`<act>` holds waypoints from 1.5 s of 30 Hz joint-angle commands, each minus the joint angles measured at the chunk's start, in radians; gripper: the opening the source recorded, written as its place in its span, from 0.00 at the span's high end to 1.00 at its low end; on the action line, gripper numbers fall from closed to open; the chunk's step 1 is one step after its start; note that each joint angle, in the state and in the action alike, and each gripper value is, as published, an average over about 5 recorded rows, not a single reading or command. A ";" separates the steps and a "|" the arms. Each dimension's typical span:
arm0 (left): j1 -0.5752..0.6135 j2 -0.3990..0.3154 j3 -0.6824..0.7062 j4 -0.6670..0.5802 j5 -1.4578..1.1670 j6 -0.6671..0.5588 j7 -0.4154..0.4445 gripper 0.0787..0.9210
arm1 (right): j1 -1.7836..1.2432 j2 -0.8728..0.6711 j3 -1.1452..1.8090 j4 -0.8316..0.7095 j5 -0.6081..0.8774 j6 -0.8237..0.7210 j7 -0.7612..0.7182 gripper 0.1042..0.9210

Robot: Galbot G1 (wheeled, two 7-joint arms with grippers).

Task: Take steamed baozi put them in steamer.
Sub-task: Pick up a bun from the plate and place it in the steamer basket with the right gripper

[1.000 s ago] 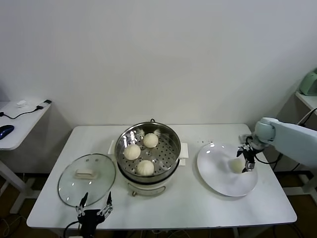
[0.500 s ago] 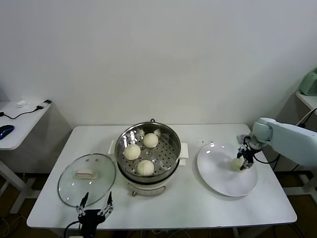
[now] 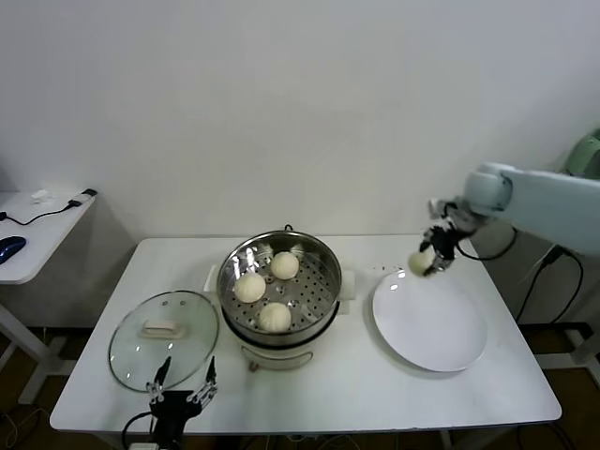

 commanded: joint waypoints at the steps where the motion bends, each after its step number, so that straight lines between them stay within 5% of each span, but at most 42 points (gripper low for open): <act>1: -0.002 0.006 0.009 -0.016 0.000 -0.001 0.002 0.12 | 0.364 0.208 -0.125 0.245 0.392 -0.095 0.067 0.39; 14: -0.008 0.007 0.014 -0.019 0.000 -0.006 0.003 0.12 | 0.142 0.441 -0.058 0.236 0.423 -0.162 0.204 0.39; 36: -0.017 0.008 0.011 -0.015 -0.008 -0.007 0.004 0.12 | -0.054 0.464 -0.074 0.100 0.291 -0.170 0.262 0.38; 45: -0.011 0.010 0.012 -0.019 -0.006 -0.006 0.004 0.12 | -0.039 0.445 -0.074 0.097 0.281 -0.121 0.210 0.15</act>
